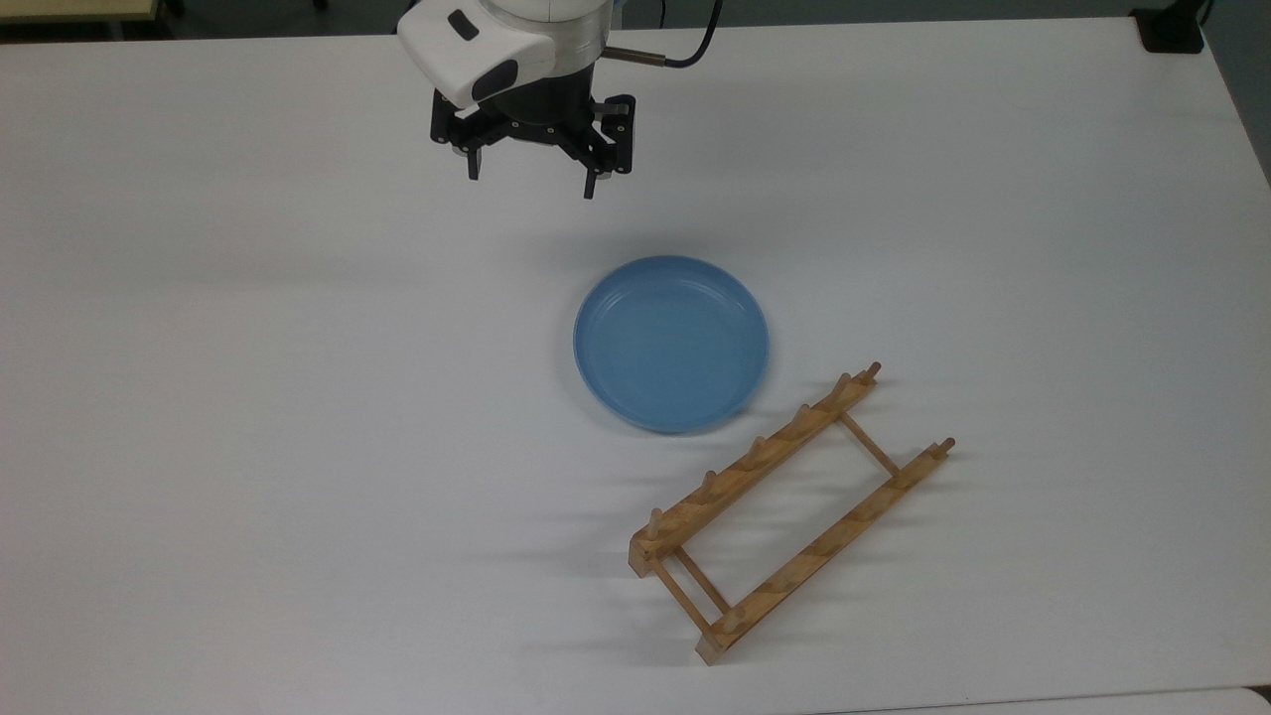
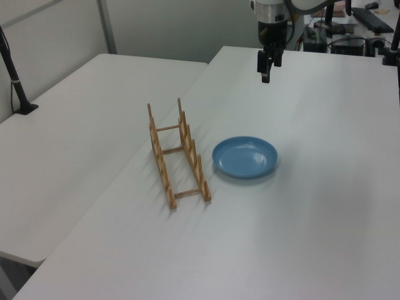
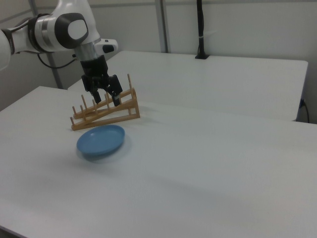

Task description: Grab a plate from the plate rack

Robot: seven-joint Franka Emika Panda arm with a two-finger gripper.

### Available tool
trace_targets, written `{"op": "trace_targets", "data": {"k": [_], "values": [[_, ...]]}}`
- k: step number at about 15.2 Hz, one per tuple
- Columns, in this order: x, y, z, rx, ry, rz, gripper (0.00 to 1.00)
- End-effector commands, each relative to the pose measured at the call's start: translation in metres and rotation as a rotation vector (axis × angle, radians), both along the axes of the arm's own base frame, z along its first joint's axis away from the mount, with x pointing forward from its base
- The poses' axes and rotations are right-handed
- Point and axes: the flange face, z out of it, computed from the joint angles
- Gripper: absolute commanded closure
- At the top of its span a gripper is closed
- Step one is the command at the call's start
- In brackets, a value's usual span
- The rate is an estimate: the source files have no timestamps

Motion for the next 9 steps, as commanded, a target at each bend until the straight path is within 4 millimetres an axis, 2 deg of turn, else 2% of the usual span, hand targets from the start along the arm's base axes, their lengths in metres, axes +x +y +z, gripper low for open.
{"op": "trace_targets", "data": {"k": [1, 2, 4, 9], "values": [[-0.008, 0.001, 0.006, 0.019, 0.008, -0.016, 0.0], [-0.01, 0.001, 0.012, 0.02, -0.003, -0.015, 0.0], [-0.02, -0.012, 0.038, 0.029, -0.041, -0.028, 0.0], [-0.059, -0.018, 0.085, 0.063, -0.017, -0.045, 0.0]]}}
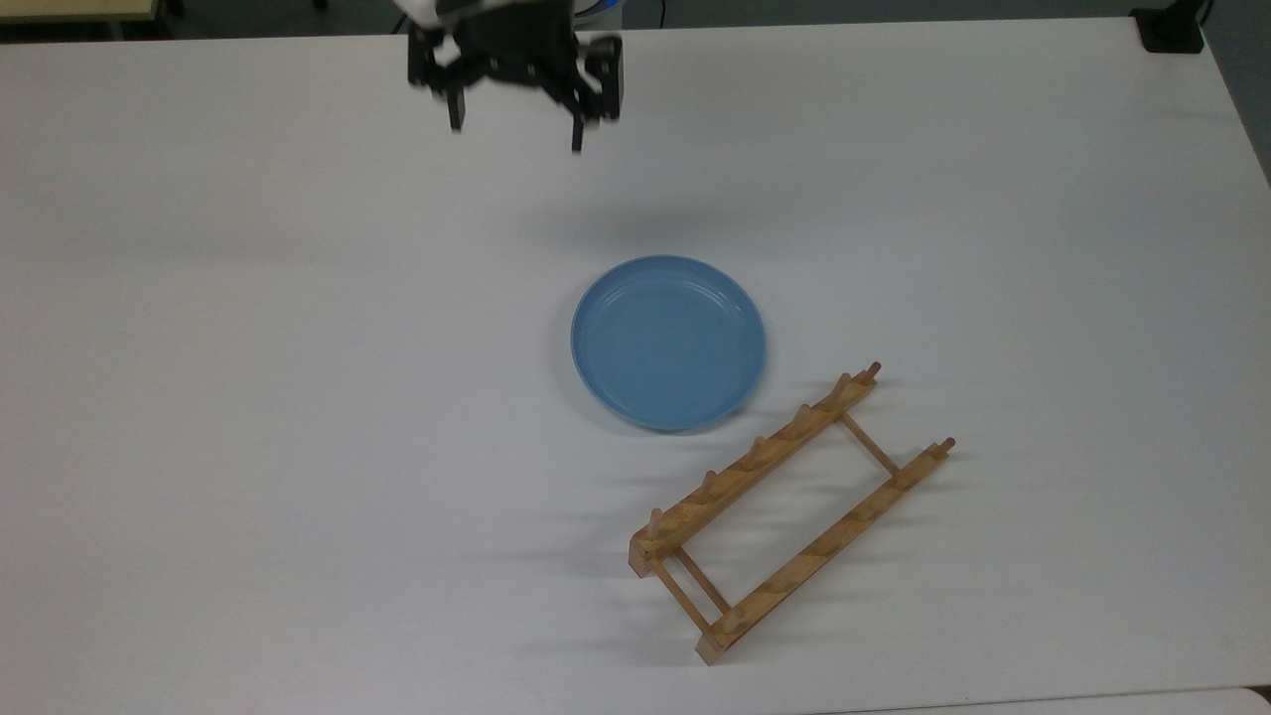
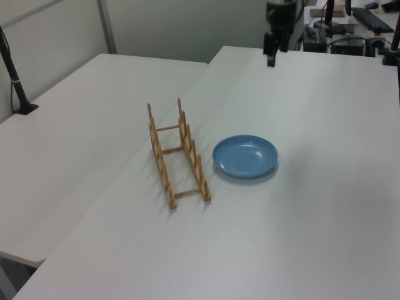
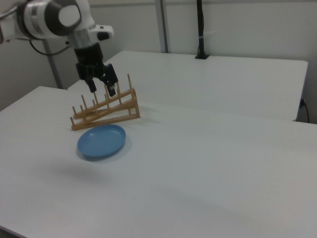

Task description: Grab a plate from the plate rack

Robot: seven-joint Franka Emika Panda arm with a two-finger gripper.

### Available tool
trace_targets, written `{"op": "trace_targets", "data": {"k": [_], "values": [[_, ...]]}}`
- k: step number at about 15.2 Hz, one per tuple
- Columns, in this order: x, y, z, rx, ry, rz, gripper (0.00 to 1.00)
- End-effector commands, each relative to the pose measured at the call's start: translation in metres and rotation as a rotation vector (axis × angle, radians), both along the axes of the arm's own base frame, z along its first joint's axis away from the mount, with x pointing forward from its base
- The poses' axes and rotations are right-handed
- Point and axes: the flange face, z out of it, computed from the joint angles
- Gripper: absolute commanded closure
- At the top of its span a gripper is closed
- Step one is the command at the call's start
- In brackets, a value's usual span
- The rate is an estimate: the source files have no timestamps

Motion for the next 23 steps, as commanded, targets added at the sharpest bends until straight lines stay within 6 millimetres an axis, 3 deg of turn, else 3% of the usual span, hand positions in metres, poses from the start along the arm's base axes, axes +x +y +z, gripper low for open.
{"op": "trace_targets", "data": {"k": [1, 5, 10, 23], "values": [[-0.041, -0.003, 0.034, 0.027, 0.02, -0.002, 0.0], [-0.07, -0.005, 0.039, 0.052, 0.007, 0.074, 0.0], [-0.064, -0.027, 0.04, 0.059, -0.042, 0.196, 0.0], [-0.061, -0.022, 0.04, 0.083, -0.044, 0.193, 0.0]]}}
